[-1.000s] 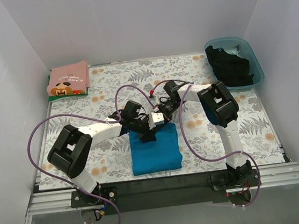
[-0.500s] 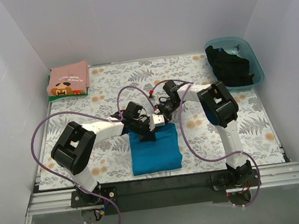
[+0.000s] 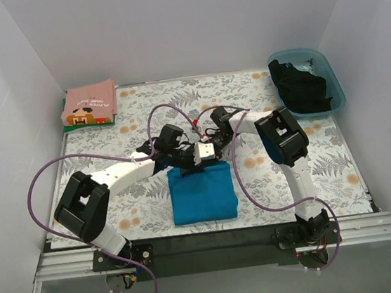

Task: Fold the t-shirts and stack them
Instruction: Fold the tshirt

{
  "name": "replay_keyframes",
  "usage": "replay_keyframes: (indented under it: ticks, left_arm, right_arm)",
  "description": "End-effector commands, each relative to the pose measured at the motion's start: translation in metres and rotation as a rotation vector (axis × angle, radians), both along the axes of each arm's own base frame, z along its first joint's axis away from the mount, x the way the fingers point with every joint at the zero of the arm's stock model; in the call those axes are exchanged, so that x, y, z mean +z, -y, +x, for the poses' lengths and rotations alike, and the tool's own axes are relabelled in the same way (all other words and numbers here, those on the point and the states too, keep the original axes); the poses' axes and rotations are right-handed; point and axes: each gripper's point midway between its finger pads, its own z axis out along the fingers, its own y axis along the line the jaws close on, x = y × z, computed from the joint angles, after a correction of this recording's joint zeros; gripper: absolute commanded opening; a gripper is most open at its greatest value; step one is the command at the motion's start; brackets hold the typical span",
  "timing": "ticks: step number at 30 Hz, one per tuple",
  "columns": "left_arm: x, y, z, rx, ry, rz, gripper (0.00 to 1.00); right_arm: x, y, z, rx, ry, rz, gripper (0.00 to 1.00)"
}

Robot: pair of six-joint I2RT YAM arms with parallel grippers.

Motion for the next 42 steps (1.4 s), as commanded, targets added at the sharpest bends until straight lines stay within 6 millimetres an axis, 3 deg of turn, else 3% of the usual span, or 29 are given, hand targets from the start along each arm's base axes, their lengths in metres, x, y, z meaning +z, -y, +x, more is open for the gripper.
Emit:
replay_keyframes:
  ticks: [1,10,14,19,25,28,33,34,37,39,42]
  left_arm:
    - [0.029,0.004,0.02,-0.01,0.134,-0.017,0.0]
    - [0.023,-0.001,0.048,0.011,0.167,0.014,0.0]
    - [0.014,-0.003,0.047,0.005,0.152,0.031,0.0]
    - [-0.003,-0.014,0.048,0.021,0.145,0.064,0.0]
    - [-0.006,-0.015,0.049,0.015,0.175,0.056,0.0]
    - [-0.006,-0.015,0.05,0.008,0.185,0.053,0.0]
    - [-0.006,-0.018,0.041,-0.012,0.178,0.048,0.0]
    - [-0.009,-0.018,0.036,-0.029,0.163,0.048,0.0]
    - [-0.019,-0.022,0.031,-0.022,0.143,0.065,0.0]
    - [-0.025,-0.025,0.039,0.003,0.13,0.081,0.0]
    - [-0.02,-0.023,0.065,0.025,0.16,0.052,0.0]
  right_arm:
    - [-0.033,0.006,-0.006,0.032,0.037,-0.081,0.14]
    - [-0.033,0.008,-0.008,0.035,0.038,-0.082,0.14]
    - [-0.033,0.008,-0.007,0.035,0.047,-0.086,0.14]
    - [-0.027,0.007,0.005,0.024,0.106,-0.104,0.16]
    - [-0.019,0.006,0.019,0.01,0.175,-0.133,0.19]
    - [-0.011,0.006,0.036,-0.007,0.247,-0.167,0.22]
    - [0.031,0.009,0.077,-0.069,0.459,-0.22,0.34]
    - [0.039,0.009,0.083,-0.078,0.488,-0.221,0.42]
    - [0.067,0.017,0.107,-0.136,0.566,-0.22,0.54]
    - [0.083,0.03,0.123,-0.19,0.587,-0.216,0.62]
    - [0.101,0.048,0.129,-0.236,0.571,-0.193,0.66]
